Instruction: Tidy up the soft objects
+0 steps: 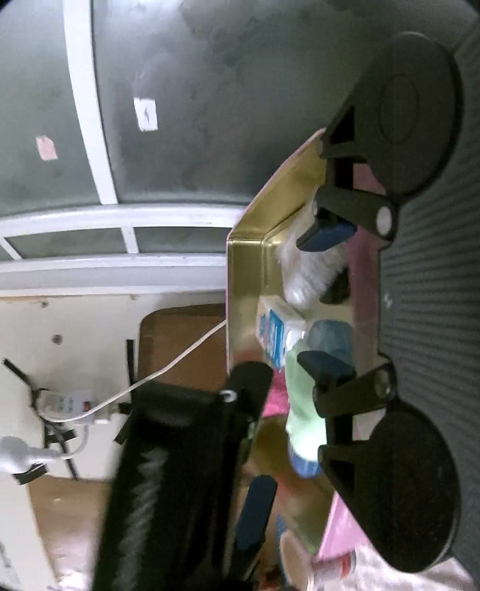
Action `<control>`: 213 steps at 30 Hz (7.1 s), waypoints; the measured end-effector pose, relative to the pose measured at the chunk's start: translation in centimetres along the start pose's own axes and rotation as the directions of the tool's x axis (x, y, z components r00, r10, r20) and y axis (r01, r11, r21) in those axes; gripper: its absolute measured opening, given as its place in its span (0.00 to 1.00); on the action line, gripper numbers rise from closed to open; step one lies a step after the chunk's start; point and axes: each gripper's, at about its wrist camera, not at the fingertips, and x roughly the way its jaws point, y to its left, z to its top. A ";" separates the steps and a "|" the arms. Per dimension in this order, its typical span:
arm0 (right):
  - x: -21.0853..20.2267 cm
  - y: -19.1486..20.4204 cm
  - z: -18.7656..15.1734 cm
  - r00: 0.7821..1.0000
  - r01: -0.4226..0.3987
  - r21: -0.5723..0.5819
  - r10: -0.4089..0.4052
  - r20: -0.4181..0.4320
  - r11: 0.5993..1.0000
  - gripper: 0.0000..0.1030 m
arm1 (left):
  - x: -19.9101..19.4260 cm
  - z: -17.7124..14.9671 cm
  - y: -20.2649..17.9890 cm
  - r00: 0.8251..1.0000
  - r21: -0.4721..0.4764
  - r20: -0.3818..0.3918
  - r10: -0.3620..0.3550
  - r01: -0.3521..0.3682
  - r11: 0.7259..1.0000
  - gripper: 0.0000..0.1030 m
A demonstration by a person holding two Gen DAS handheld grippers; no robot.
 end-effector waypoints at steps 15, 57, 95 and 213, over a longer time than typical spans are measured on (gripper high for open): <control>-8.1 3.0 -1.9 0.995 -0.098 0.176 0.101 -0.009 0.980 0.80 | -8.6 -4.7 1.4 0.992 0.088 -0.054 0.111 -0.106 0.990 1.00; -12.9 7.9 -0.9 0.983 0.096 0.294 -0.045 -0.177 0.951 1.00 | -19.7 -10.9 7.0 0.933 0.081 0.166 0.320 -0.336 0.938 1.00; -16.9 11.5 0.2 0.990 -0.058 0.320 0.095 -0.101 0.946 1.00 | -19.6 -11.8 8.4 0.928 0.072 0.022 0.371 -0.372 0.925 1.00; -15.1 10.6 -0.8 0.990 -0.102 0.338 0.130 -0.060 0.936 1.00 | -18.4 -12.3 7.0 0.935 0.103 -0.088 0.343 -0.334 0.937 1.00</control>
